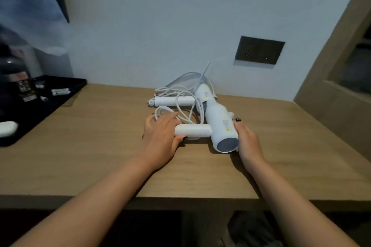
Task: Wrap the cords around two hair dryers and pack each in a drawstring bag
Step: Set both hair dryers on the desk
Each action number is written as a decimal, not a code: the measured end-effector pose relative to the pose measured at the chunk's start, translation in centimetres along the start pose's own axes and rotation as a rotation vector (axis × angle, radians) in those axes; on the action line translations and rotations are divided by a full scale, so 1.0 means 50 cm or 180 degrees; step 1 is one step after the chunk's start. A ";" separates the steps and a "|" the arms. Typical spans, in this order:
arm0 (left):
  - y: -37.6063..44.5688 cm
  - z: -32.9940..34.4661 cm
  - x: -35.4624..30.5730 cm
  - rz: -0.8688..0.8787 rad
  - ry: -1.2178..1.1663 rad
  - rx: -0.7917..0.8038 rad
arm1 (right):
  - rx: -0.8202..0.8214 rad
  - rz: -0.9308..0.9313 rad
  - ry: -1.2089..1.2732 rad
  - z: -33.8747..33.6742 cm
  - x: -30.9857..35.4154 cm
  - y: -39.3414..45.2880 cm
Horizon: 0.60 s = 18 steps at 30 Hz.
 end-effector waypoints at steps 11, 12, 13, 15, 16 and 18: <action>-0.048 -0.056 -0.028 -0.0082 0.0020 -0.0802 | -0.1472 -0.0220 -0.0491 0.030 0.005 -0.112; -0.048 -0.060 -0.031 -0.0101 0.0028 -0.0875 | -0.1705 -0.0356 -0.0440 0.032 0.011 -0.117; -0.047 -0.062 -0.032 -0.0127 0.0037 -0.0930 | -0.1819 -0.0536 -0.0403 0.035 0.012 -0.118; -0.048 -0.061 -0.028 -0.0209 0.0026 -0.1057 | -0.1605 -0.1096 -0.0538 0.046 0.008 -0.116; -0.048 -0.062 -0.026 -0.0266 -0.0001 -0.1137 | -0.1361 -0.1495 -0.0659 0.054 0.010 -0.120; -0.049 -0.066 -0.019 -0.0388 -0.0098 -0.1251 | -0.0925 -0.2264 -0.0919 0.072 0.016 -0.134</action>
Point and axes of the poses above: each hand's wrist, its own y-axis towards the middle knuckle, its own z-axis out of the palm, x = y × z, the point moved 2 cm from there along y, towards the middle knuckle, and after that the axes turned 3 degrees about -z, right-handed, at the moved point
